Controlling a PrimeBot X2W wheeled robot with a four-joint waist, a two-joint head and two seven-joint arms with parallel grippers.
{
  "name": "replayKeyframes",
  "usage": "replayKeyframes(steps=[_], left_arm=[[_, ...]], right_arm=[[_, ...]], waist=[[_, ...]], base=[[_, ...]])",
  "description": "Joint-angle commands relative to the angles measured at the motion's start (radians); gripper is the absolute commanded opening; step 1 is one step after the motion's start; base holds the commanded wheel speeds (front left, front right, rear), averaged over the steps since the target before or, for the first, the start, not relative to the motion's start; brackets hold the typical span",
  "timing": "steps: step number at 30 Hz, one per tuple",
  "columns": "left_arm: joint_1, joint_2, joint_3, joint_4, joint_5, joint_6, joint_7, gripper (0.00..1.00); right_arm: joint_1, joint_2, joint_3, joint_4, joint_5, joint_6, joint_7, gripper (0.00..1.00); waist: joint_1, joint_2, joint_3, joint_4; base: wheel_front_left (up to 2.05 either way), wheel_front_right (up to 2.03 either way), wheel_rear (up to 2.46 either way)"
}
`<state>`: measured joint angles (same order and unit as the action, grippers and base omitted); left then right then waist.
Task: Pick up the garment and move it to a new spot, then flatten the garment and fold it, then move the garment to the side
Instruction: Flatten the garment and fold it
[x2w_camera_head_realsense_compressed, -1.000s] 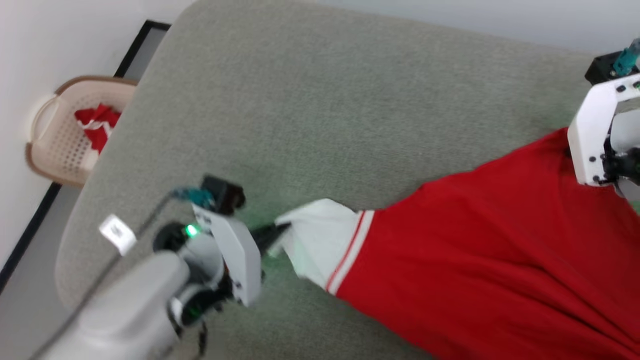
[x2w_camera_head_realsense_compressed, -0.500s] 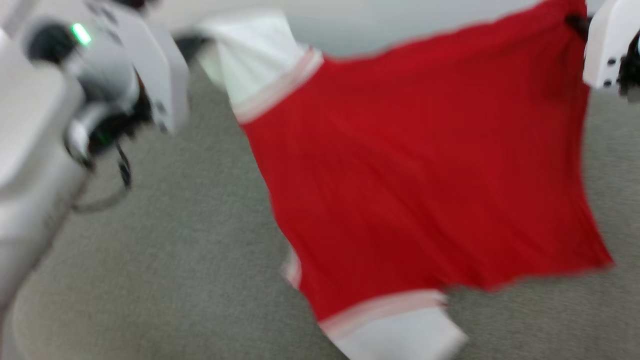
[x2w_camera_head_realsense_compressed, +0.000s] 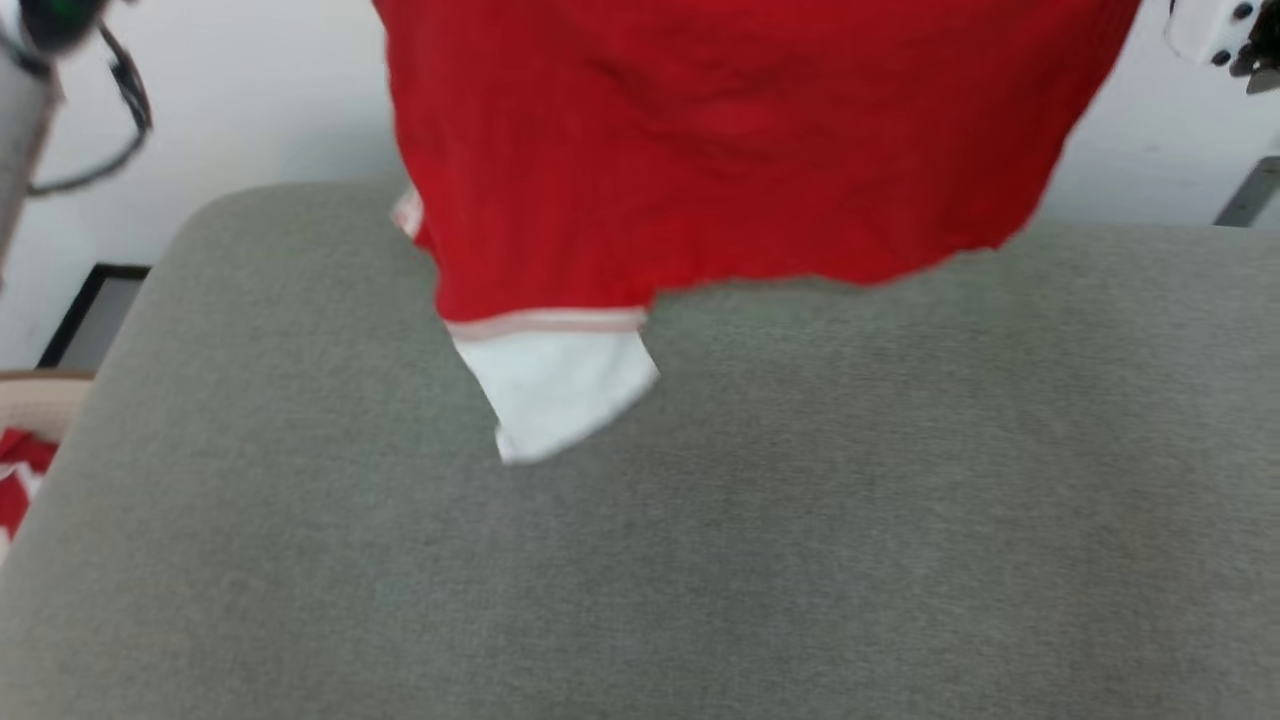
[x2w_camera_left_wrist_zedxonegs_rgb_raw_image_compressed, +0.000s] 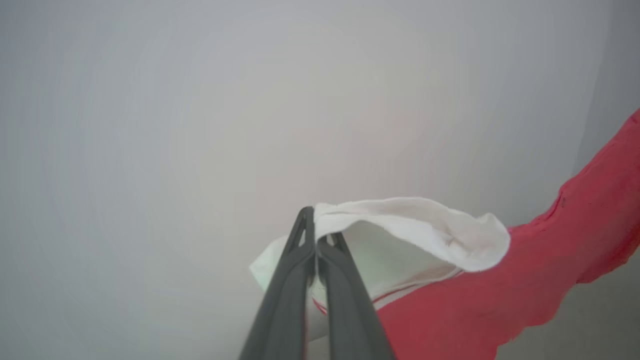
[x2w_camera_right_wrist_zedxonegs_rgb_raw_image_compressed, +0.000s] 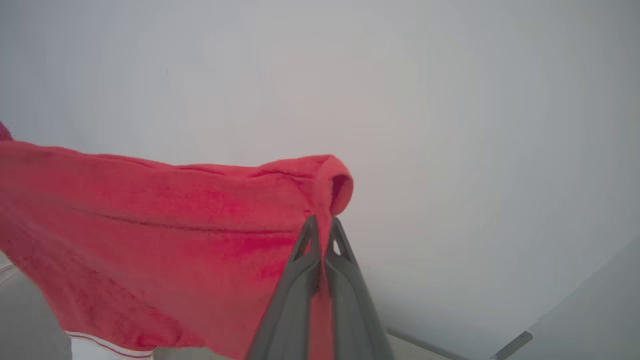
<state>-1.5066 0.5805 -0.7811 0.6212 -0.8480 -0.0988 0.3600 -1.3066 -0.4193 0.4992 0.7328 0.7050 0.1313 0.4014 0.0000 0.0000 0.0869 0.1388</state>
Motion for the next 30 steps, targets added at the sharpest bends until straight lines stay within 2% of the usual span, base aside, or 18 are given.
replayKeyframes(steps=[1, 9, 17, 22, 26, 30], left_arm=[[-0.025, 0.000, 0.001, 0.011, 0.010, -0.006, -0.009, 0.00], [-0.163, -0.032, -0.004, 0.117, 0.024, -0.024, -0.074, 0.00], [-0.274, -0.046, -0.026, 0.204, 0.033, -0.031, -0.143, 0.00], [-0.397, -0.053, -0.029, 0.262, 0.091, -0.026, -0.273, 0.00], [-0.493, -0.080, -0.003, 0.302, 0.128, 0.007, -0.450, 0.00], [-0.525, -0.107, 0.014, 0.329, 0.126, -0.010, -0.580, 0.00]], right_arm=[[-0.007, 0.001, -0.008, -0.014, 0.009, -0.001, 0.004, 0.00], [-0.044, -0.008, -0.086, -0.088, -0.048, -0.001, 0.006, 0.00], [-0.168, 0.072, -0.164, -0.034, -0.196, -0.001, -0.059, 0.00], [-0.308, 0.138, -0.210, 0.054, -0.375, -0.001, -0.215, 0.00], [-0.403, 0.173, -0.268, 0.111, -0.544, -0.001, -0.396, 0.00], [-0.450, 0.201, -0.315, 0.162, -0.693, -0.001, -0.518, 0.00]], waist=[[0.0000, 0.0000, -0.010, -0.023], [0.0000, 0.0000, 0.097, -0.049], [0.0000, 0.0000, 0.313, -0.088], [0.0000, 0.0000, 0.469, -0.106], [0.0000, 0.0000, 0.575, -0.095], [0.0000, 0.0000, 0.647, -0.067]], base=[[0.00, 0.00, 0.00], [0.00, 0.00, 0.00], [0.00, 0.00, 0.00], [0.00, 0.00, 0.00], [0.00, 0.00, 0.00], [0.00, 0.00, 0.00]])
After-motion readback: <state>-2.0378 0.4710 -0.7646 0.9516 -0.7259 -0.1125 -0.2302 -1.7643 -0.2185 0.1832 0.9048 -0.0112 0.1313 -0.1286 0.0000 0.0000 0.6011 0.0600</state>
